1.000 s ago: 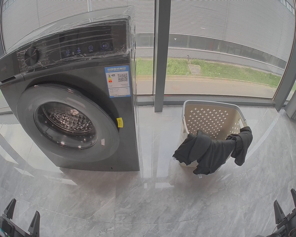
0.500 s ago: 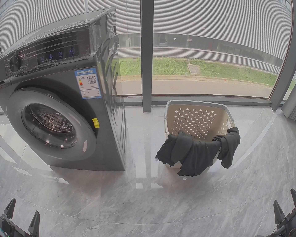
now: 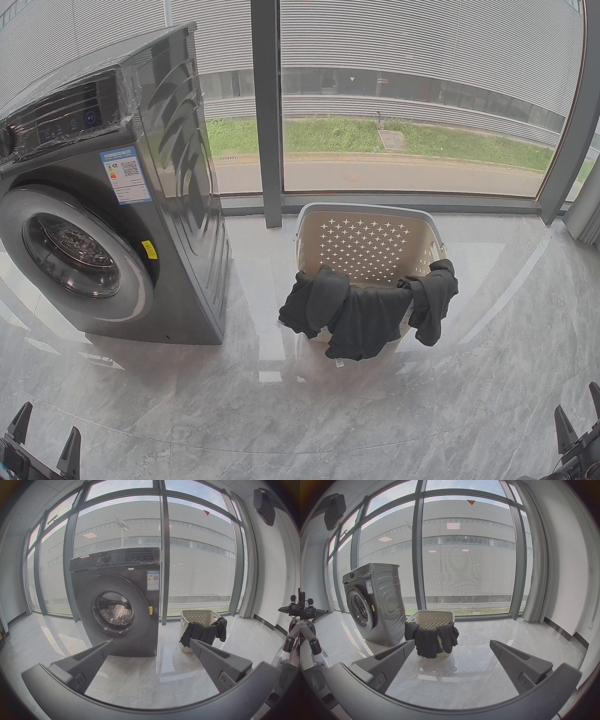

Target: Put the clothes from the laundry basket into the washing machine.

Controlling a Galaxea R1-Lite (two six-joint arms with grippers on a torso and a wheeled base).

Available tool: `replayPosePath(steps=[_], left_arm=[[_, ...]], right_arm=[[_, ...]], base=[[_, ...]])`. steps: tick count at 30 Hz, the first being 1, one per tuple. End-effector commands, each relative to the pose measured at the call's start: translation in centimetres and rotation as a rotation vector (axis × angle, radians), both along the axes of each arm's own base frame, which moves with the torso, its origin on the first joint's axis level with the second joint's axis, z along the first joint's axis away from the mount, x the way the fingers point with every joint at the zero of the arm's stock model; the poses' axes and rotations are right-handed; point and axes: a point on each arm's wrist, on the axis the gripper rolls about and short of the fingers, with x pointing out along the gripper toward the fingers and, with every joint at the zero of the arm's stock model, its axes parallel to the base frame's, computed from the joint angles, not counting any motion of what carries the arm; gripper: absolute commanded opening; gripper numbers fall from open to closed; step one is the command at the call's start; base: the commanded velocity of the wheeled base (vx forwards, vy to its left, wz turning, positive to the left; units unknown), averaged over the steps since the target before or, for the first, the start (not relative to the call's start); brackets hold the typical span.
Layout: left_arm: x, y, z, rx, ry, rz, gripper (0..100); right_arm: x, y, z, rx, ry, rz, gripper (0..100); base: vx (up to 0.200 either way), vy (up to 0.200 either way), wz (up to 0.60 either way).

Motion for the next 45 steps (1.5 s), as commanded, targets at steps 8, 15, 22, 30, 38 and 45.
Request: replayPosePath(steps=[8,15,22,30,38,45], left_arm=[[-0.02,0.00,-0.48,0.000,-0.002,0.000,100],[-0.02,0.01,-0.48,-0.003,-0.002,0.003,100],[-0.02,0.00,-0.48,-0.002,-0.002,0.001,100],[-0.02,0.01,-0.48,-0.003,-0.002,0.000,100],[-0.02,0.00,-0.48,-0.003,-0.002,0.001,100],[-0.02,0.01,-0.48,-0.002,-0.002,0.000,100]], right_arm=[[0.01,0.00,-0.53,0.000,0.002,0.001,100],[0.01,0.00,-0.53,0.000,0.002,0.001,100],[0.01,0.00,-0.53,0.000,0.002,0.001,100],[0.01,0.00,-0.53,0.000,0.002,0.001,100],[0.01,0.00,-0.53,0.000,0.002,0.001,100],[0.01,0.00,-0.53,0.000,0.002,0.001,100]], base=[[0.000,0.000,0.00],[0.200,0.000,0.00],[0.200,0.000,0.00],[0.025,0.000,0.00],[0.000,0.000,0.00],[0.000,0.000,0.00]])
